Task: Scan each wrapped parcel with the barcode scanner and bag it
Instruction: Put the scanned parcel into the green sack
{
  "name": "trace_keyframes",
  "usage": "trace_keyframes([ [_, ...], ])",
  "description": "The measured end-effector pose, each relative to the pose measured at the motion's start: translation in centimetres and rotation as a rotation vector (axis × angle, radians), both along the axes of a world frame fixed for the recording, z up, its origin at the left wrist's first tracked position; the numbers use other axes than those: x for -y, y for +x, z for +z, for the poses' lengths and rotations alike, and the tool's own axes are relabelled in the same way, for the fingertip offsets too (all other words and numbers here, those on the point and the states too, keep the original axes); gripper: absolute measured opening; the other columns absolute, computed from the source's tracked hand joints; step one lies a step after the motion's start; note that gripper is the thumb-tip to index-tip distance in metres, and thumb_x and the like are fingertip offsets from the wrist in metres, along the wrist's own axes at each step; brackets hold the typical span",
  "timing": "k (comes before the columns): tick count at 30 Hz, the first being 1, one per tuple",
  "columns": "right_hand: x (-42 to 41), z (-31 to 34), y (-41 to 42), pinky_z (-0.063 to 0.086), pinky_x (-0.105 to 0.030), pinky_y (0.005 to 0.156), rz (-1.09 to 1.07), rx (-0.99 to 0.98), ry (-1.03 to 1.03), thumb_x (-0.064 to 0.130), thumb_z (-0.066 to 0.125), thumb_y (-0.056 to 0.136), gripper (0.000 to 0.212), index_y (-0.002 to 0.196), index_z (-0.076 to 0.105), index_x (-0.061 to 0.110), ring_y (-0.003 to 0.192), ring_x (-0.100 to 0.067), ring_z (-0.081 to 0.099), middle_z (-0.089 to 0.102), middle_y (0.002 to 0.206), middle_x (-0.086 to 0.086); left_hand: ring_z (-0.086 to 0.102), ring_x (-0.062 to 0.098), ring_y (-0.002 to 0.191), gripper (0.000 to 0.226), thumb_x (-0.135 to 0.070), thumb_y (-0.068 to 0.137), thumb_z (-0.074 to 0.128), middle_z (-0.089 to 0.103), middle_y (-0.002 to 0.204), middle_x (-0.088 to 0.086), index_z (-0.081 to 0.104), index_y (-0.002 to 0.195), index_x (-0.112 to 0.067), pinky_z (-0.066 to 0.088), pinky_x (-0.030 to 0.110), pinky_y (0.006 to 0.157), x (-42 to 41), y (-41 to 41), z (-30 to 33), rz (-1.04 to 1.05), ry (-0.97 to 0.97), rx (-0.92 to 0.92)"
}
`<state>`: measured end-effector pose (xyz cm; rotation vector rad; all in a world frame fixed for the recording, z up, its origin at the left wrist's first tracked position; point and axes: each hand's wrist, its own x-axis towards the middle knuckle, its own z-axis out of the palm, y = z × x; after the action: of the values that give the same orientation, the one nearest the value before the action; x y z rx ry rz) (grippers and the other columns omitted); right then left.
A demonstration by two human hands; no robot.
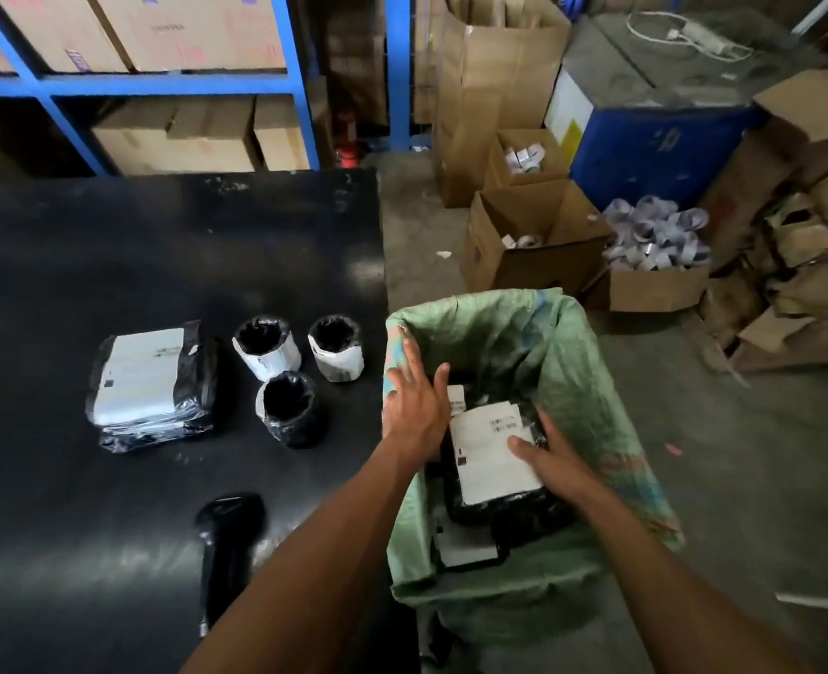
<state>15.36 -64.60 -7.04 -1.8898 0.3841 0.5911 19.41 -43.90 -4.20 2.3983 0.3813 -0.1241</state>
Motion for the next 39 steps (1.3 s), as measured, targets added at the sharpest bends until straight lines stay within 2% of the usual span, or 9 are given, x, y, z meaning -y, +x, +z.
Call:
trace_keyframes([
  [6, -1.9, -6.3, -0.9, 0.034, -0.034, 0.114, 0.152, -0.309, -0.057, 0.034, 0.063, 0.102, 0.084, 0.163, 0.006, 0.028, 0.144, -0.032, 0.04, 0.035, 0.162, -0.006, 0.062, 0.038, 0.06, 0.073, -0.057, 0.1, 0.019, 0.059, 0.104, 0.027, 0.016, 0.161, -0.016, 0.049, 0.039, 0.048, -1.3, -0.2, -1.6, 0.03, 0.212, 0.128],
  [9, -3.5, -7.9, -1.1, 0.038, -0.033, 0.108, 0.178, -0.342, -0.056, 0.032, 0.06, 0.103, 0.081, 0.161, 0.004, 0.024, 0.139, -0.032, 0.044, 0.041, 0.158, -0.008, 0.064, 0.038, 0.069, 0.072, -0.055, 0.101, 0.018, 0.057, 0.122, 0.026, 0.011, 0.162, -0.018, 0.051, 0.04, 0.054, -1.4, -0.1, -2.1, 0.026, 0.216, 0.116],
  [14, -4.1, -9.7, -2.5, 0.035, -0.027, 0.102, 0.024, -0.215, 0.011, 0.015, 0.062, 0.102, 0.074, 0.16, 0.016, 0.015, 0.129, -0.023, 0.047, 0.044, 0.153, -0.013, 0.065, 0.043, 0.08, 0.07, -0.05, 0.105, 0.035, 0.054, 0.119, 0.023, 0.002, 0.162, -0.026, 0.053, 0.045, 0.063, -0.9, 0.2, -1.7, 0.052, 0.231, 0.017],
  [18, -4.2, -11.1, -3.9, 0.032, -0.027, 0.106, 0.056, -0.177, -0.067, 0.015, 0.061, 0.102, 0.075, 0.16, 0.013, 0.013, 0.142, -0.03, 0.043, 0.039, 0.158, -0.015, 0.063, 0.046, 0.083, 0.071, -0.049, 0.105, 0.036, 0.053, 0.116, 0.023, -0.004, 0.161, -0.029, 0.053, 0.05, 0.07, -1.1, 0.3, -1.5, 0.062, 0.166, 0.022],
  [22, -4.1, -10.5, -1.9, 0.025, -0.045, 0.121, 0.358, -0.371, -0.391, 0.046, 0.077, 0.088, 0.121, 0.162, -0.015, 0.02, 0.152, -0.042, 0.021, -0.003, 0.167, -0.023, 0.064, 0.045, 0.083, 0.072, -0.048, 0.106, 0.034, 0.054, 0.113, 0.023, -0.014, 0.157, -0.035, 0.052, 0.049, 0.074, -1.4, 0.3, -1.3, 0.052, 0.151, 0.053],
  [25, -5.9, -9.1, -1.1, 0.027, -0.056, 0.121, 0.54, -0.351, -0.512, 0.042, 0.092, 0.072, 0.147, 0.156, -0.029, 0.041, 0.154, -0.048, 0.008, -0.037, 0.162, -0.017, 0.064, 0.044, 0.084, 0.072, -0.049, 0.105, 0.034, 0.055, 0.114, 0.023, -0.013, 0.158, -0.035, 0.052, 0.049, 0.075, -1.5, 0.5, -1.3, 0.053, 0.147, 0.036],
  [27, -7.4, -9.0, -1.7, 0.035, -0.06, 0.116, 0.666, -0.316, -0.575, 0.042, 0.094, 0.068, 0.146, 0.153, -0.025, 0.053, 0.152, -0.053, 0.008, -0.048, 0.155, -0.017, 0.064, 0.044, 0.083, 0.074, -0.05, 0.105, 0.035, 0.054, 0.111, 0.022, -0.016, 0.156, -0.037, 0.055, 0.051, 0.076, -1.4, 0.4, -1.5, 0.057, 0.134, 0.029],
  [33, -8.8, -10.9, -3.3, 0.05, -0.056, 0.103, 0.699, -0.227, -0.723, 0.049, 0.09, 0.072, 0.137, 0.154, -0.019, 0.055, 0.146, -0.062, 0.016, -0.05, 0.152, -0.023, 0.064, 0.038, 0.074, 0.08, -0.052, 0.103, 0.037, 0.053, 0.104, 0.017, -0.024, 0.152, -0.034, 0.057, 0.047, 0.067, -0.9, 0.4, -2.4, 0.071, 0.183, 0.046],
  [39, -9.9, -11.6, -2.4, 0.044, -0.061, 0.108, 0.729, -0.286, -0.761, 0.049, 0.091, 0.071, 0.14, 0.153, -0.022, 0.053, 0.144, -0.068, 0.009, -0.054, 0.146, -0.029, 0.063, 0.036, 0.07, 0.08, -0.056, 0.101, 0.031, 0.055, 0.104, 0.019, -0.025, 0.152, -0.031, 0.054, 0.043, 0.062, -0.6, 0.4, -2.9, 0.061, 0.231, 0.074],
])
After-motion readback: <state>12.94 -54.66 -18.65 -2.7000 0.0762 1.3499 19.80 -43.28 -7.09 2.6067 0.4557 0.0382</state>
